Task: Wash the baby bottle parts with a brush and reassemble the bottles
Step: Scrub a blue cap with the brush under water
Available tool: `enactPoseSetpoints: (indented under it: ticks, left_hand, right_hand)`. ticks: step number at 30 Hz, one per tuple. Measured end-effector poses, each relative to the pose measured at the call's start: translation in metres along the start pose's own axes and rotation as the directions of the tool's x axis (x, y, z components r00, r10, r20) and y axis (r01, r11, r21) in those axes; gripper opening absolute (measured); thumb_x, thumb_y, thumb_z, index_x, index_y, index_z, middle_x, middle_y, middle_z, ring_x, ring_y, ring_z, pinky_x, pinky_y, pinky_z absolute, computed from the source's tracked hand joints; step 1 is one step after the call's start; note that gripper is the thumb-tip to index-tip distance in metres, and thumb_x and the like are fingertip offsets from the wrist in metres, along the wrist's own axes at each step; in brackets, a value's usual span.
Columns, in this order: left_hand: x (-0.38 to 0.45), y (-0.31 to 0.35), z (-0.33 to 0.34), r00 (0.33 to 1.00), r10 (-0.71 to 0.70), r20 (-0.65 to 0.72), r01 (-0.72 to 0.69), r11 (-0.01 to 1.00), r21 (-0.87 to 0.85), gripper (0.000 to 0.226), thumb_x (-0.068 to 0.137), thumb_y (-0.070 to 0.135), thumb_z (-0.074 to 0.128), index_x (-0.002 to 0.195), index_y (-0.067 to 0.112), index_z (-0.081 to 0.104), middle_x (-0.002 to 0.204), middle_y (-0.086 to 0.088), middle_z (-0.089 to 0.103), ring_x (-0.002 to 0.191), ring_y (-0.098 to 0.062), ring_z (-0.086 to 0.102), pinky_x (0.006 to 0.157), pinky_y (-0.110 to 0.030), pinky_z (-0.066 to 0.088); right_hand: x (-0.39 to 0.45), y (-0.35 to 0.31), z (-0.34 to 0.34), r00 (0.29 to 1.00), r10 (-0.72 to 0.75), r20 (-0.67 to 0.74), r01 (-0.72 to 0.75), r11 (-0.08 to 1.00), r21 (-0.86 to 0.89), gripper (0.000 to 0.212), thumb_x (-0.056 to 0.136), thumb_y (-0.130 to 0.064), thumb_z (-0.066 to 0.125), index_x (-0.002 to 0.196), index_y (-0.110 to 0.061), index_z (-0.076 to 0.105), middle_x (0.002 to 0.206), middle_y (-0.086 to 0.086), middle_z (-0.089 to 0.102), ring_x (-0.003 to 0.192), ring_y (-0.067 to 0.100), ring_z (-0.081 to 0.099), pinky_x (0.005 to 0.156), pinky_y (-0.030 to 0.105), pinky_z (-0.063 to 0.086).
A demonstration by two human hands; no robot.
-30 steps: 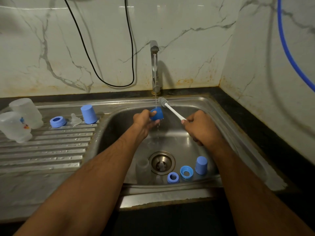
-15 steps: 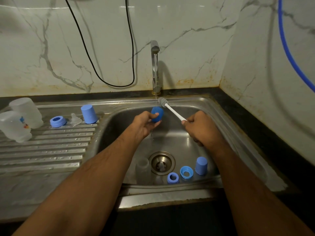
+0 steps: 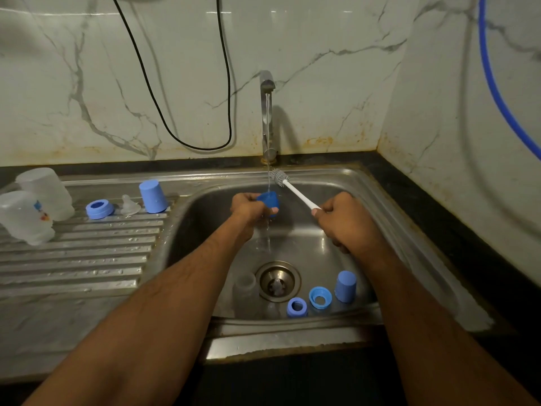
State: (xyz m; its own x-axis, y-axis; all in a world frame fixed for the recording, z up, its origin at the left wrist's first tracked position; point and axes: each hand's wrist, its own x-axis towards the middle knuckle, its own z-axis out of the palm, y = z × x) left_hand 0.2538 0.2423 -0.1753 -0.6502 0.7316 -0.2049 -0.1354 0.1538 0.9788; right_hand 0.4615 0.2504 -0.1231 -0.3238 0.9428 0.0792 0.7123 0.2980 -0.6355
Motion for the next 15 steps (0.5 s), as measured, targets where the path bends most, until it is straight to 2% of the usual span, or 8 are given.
enactPoseSetpoints:
  ticks: [2,4,6,8,11,15]
  left_hand:
    - [0.0011,0.0035,-0.0010,0.980,0.174,-0.101,-0.168,0.984,0.067,0.056,0.075,0.000,0.083,0.124,0.010,0.059,0.125,-0.008,0.061,0.111,-0.023,0.062,0.085,-0.035,0.060]
    - [-0.0005,0.0048,-0.0011,0.948,0.304,-0.094,-0.284,0.942,0.180,0.060,0.077,0.006,0.083,0.130,0.011,0.057,0.126,-0.006,0.061,0.114,-0.020,0.060,0.096,-0.037,0.056]
    - [-0.0028,0.0006,-0.0004,0.956,0.292,-0.015,-0.274,0.911,0.308,0.061,0.076,0.005,0.083,0.131,0.010,0.057,0.129,-0.008,0.061,0.119,-0.023,0.060,0.100,-0.038,0.053]
    - [-0.0023,-0.0031,0.0001,0.961,0.278,0.007,-0.259,0.887,0.383,0.059,0.075,0.002,0.082,0.129,0.010,0.059,0.131,-0.010,0.061,0.121,-0.025,0.059,0.095,-0.032,0.054]
    - [-0.0031,-0.0012,0.0024,0.925,0.378,-0.031,-0.342,0.869,0.358,0.057,0.078,0.005,0.082,0.130,0.009,0.059,0.130,-0.008,0.061,0.119,-0.022,0.060,0.098,-0.035,0.054]
    - [-0.0082,0.0009,0.0041,0.938,0.341,-0.061,-0.296,0.881,0.368,0.055,0.079,0.003,0.080,0.130,0.007,0.057,0.132,-0.011,0.061,0.122,-0.025,0.059,0.103,-0.039,0.052]
  right_hand:
    - [0.0004,0.0006,0.0004,1.000,-0.002,-0.005,0.002,1.000,0.003,0.025,0.102,-0.035,0.058,0.100,-0.012,0.069,0.066,0.002,0.057,0.053,0.011,0.053,0.048,0.024,0.041]
    - [-0.0002,0.0003,0.0004,1.000,-0.004,-0.006,0.004,1.000,0.003,0.025,0.102,-0.034,0.057,0.099,-0.012,0.069,0.065,0.001,0.057,0.052,0.010,0.052,0.047,0.023,0.039]
    - [-0.0013,0.0001,0.0008,1.000,-0.006,-0.010,0.006,1.000,-0.005,0.024,0.102,-0.034,0.058,0.098,-0.013,0.069,0.066,0.001,0.058,0.053,0.010,0.054,0.048,0.023,0.040]
    - [-0.0017,0.0006,0.0012,1.000,-0.007,-0.020,0.007,1.000,-0.007,0.023,0.101,-0.034,0.058,0.096,-0.014,0.069,0.066,0.001,0.059,0.054,0.011,0.054,0.048,0.024,0.041]
    - [-0.0018,0.0016,0.0000,1.000,-0.006,-0.013,0.006,1.000,-0.004,0.026,0.102,-0.035,0.058,0.092,-0.013,0.068,0.063,0.001,0.056,0.052,0.011,0.052,0.048,0.025,0.040]
    - [-0.0024,0.0010,0.0008,1.000,-0.012,-0.017,0.013,1.000,0.008,0.027,0.101,-0.035,0.059,0.090,-0.012,0.069,0.061,0.002,0.056,0.052,0.013,0.053,0.050,0.027,0.043]
